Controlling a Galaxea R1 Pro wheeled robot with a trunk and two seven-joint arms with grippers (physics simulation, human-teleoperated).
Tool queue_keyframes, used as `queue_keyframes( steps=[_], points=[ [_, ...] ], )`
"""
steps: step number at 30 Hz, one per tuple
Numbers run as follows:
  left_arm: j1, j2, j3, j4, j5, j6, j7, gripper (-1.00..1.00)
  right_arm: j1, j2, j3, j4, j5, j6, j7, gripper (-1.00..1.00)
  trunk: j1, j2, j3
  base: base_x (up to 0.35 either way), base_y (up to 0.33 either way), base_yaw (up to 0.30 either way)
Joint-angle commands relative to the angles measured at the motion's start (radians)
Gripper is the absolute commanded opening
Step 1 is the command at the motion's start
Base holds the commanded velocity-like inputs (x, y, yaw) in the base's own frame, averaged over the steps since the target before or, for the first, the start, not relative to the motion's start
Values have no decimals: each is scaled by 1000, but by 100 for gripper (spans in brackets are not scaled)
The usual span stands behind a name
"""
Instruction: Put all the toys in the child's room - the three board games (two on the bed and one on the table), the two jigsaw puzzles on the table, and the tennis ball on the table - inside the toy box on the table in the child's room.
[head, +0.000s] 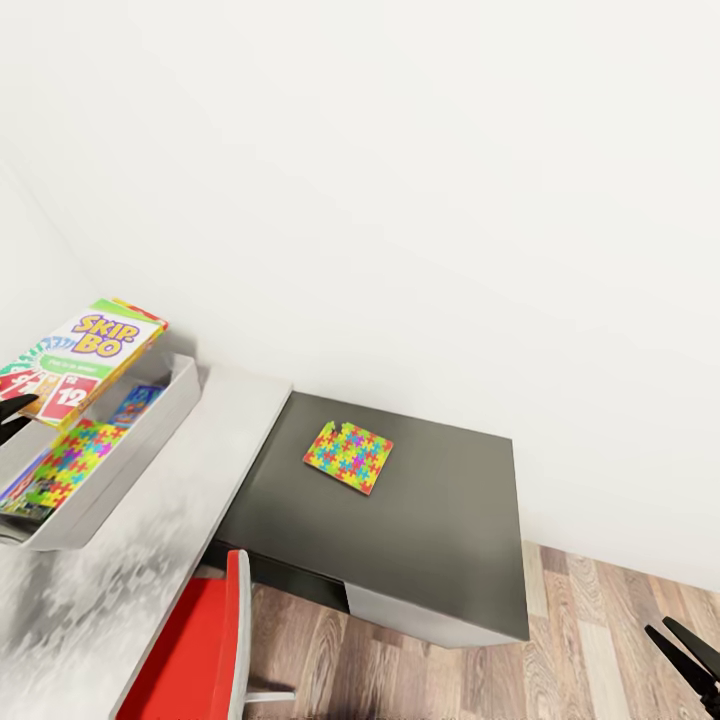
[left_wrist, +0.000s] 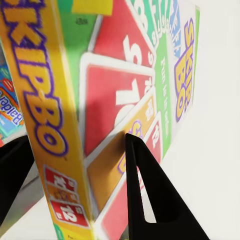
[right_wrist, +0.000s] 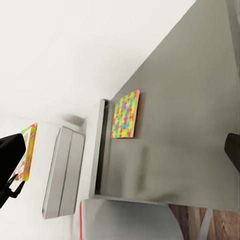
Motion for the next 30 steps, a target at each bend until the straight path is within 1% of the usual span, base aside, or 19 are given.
queue_keyframes(
  steps=[1,3,9,11,22,26,30],
  points=[
    [-1,0,1,0,11,4,10,-100,0,0,0,-1,-7,8,-1,100,1,-2,-3,0,0,0],
    [-2,0,0,1,9,4,18,-100,0,-1,0,0,-7,8,-1,100,1,-2,-6,0,0,0],
    [-3,0,1,2,9,-2,78,-100,0,-1,0,0,-7,8,-1,100,1,-2,-16,0,0,0],
    [-3,0,1,4,8,-3,86,-100,0,-1,0,0,-7,8,-1,100,1,-2,-19,0,0,0],
    [-3,0,1,20,7,-5,94,-100,0,-1,0,0,-7,6,0,100,1,-2,-37,0,0,0],
    [-3,0,1,21,-3,-6,94,-100,0,-1,0,0,-7,6,0,100,1,-2,-44,0,0,0],
    [-3,0,3,22,-28,-7,95,-100,0,0,0,0,-7,5,0,100,1,-2,-50,0,0,0]
  ],
)
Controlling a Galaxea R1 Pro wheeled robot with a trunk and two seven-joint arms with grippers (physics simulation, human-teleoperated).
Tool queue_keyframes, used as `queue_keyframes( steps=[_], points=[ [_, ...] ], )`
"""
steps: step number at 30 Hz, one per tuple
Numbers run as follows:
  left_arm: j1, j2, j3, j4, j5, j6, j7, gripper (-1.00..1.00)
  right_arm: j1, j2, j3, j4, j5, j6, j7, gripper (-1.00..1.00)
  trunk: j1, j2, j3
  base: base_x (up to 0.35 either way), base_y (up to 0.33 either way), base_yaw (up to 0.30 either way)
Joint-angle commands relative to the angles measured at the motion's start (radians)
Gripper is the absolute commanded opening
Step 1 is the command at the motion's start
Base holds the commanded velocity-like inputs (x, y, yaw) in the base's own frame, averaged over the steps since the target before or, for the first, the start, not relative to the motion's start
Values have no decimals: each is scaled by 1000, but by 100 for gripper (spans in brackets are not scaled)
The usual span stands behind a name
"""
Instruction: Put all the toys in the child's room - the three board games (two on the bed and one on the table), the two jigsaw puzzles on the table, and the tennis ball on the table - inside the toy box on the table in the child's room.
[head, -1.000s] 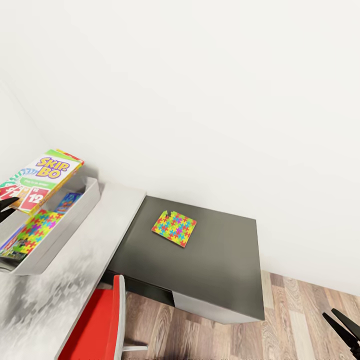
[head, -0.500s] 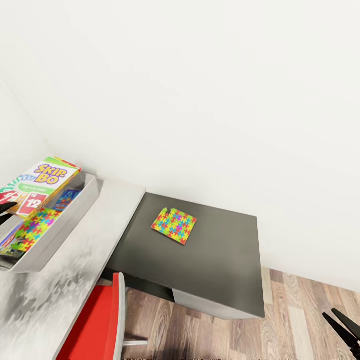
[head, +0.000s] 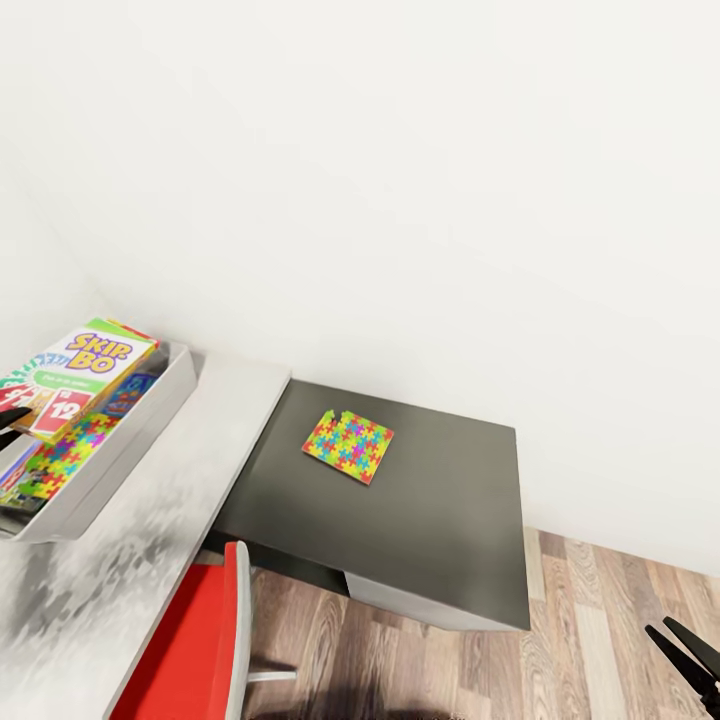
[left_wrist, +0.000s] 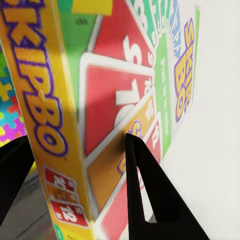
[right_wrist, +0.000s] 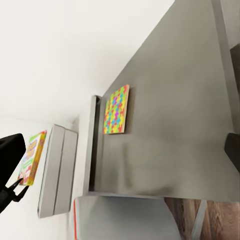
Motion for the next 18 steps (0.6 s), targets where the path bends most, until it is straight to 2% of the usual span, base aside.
queue_keyframes(
  steps=[1,7,18],
  points=[
    [-1,0,2,-1,4,3,10,-100,0,0,0,-1,-6,7,-1,100,1,-2,-3,0,0,0],
    [-1,-1,2,0,-9,2,10,-100,0,1,-1,-1,-6,4,-1,100,1,-2,-5,0,0,1],
    [-1,-2,2,0,-11,1,10,-100,0,1,-1,-1,-6,4,-1,100,1,-2,-5,0,0,84]
  ],
)
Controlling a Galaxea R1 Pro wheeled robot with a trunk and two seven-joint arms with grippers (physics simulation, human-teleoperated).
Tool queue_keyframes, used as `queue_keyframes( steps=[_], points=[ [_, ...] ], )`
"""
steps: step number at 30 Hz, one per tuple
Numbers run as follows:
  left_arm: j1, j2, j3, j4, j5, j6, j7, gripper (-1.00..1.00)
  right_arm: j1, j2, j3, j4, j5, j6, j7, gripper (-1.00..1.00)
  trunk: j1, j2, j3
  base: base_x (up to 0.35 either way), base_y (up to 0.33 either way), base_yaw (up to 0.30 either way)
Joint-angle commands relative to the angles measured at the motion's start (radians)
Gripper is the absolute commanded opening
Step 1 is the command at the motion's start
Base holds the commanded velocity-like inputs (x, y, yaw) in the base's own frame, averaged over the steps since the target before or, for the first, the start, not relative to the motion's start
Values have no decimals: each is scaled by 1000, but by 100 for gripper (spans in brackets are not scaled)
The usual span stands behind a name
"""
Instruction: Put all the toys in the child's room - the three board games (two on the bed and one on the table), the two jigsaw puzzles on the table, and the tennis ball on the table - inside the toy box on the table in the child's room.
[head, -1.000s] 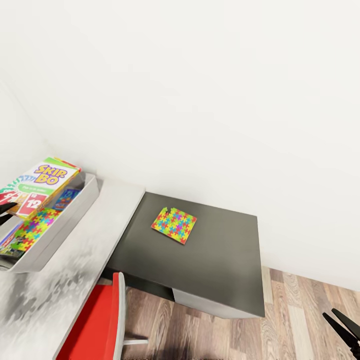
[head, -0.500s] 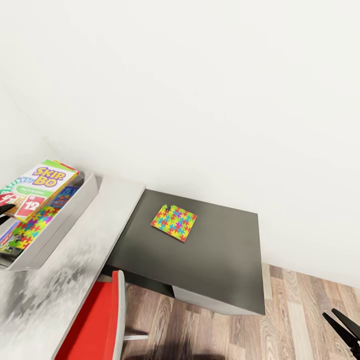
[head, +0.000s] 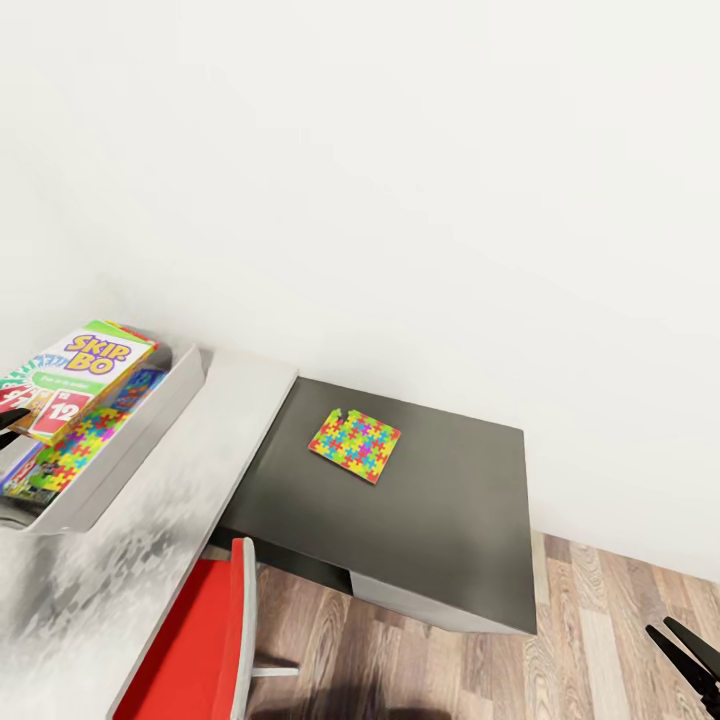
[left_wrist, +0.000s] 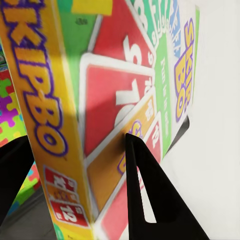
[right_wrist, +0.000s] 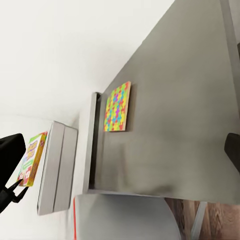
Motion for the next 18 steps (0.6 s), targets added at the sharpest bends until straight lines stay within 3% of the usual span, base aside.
queue_keyframes(
  steps=[1,9,18],
  points=[
    [-1,0,1,-1,10,4,10,-100,0,0,0,-1,-7,7,-1,100,1,-2,-1,0,0,18],
    [-1,0,1,-1,10,4,10,-100,0,0,1,0,-7,7,-1,100,1,-2,-1,0,0,7],
    [-1,-2,1,-1,10,4,10,-100,0,1,1,0,-7,6,-1,100,1,-2,-1,0,0,87]
  ],
)
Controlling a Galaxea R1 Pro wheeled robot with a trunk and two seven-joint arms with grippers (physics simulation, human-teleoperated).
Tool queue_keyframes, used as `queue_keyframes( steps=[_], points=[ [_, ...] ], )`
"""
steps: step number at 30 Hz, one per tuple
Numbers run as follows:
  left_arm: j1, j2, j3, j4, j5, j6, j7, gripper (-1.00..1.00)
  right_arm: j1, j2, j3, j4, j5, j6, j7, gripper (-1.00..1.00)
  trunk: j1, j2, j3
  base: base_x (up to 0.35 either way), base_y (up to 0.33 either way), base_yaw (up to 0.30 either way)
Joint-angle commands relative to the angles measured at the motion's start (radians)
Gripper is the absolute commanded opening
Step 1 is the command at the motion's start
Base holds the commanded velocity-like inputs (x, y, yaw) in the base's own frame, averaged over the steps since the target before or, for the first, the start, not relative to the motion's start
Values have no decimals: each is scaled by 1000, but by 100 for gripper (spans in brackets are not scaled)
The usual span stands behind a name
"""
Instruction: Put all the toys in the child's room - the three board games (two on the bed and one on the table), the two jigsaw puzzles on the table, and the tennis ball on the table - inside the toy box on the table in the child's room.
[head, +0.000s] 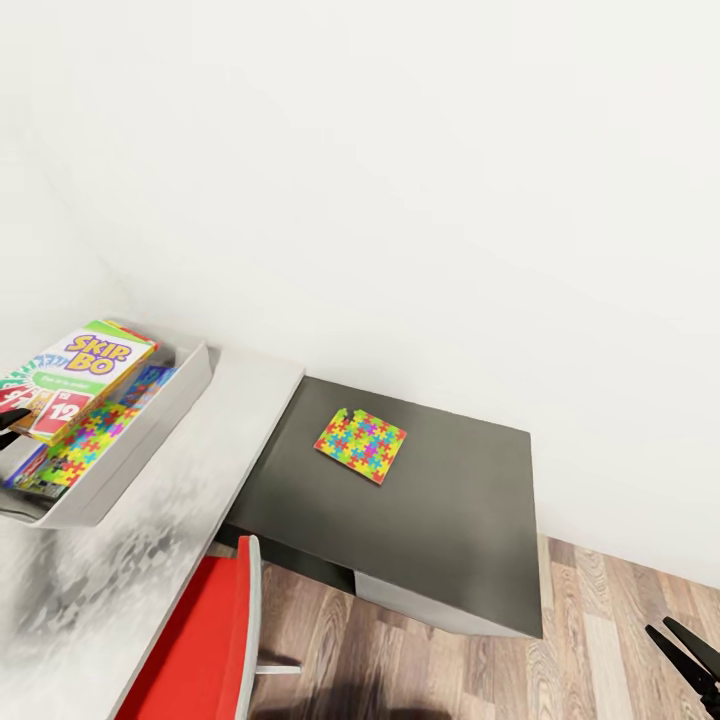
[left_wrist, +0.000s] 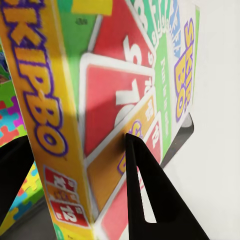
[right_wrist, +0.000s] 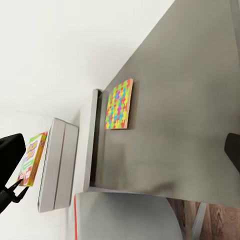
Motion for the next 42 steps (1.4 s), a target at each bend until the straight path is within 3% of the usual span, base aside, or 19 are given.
queue_keyframes(
  steps=[1,28,36,42],
  points=[
    [-1,0,1,-1,10,3,10,-100,0,0,1,-1,-7,8,-1,100,1,-2,-1,0,0,19],
    [-1,-9,-5,-7,20,7,10,-100,0,2,1,-1,-5,6,-1,100,1,-2,-1,0,0,1],
    [-1,-11,-56,-12,18,2,12,-100,0,2,1,-1,-5,6,-1,100,1,-2,-1,0,0,0],
    [-1,-10,-63,-13,15,-4,12,-100,0,2,1,-1,-5,6,-1,100,1,-2,-1,0,0,0]
  ],
)
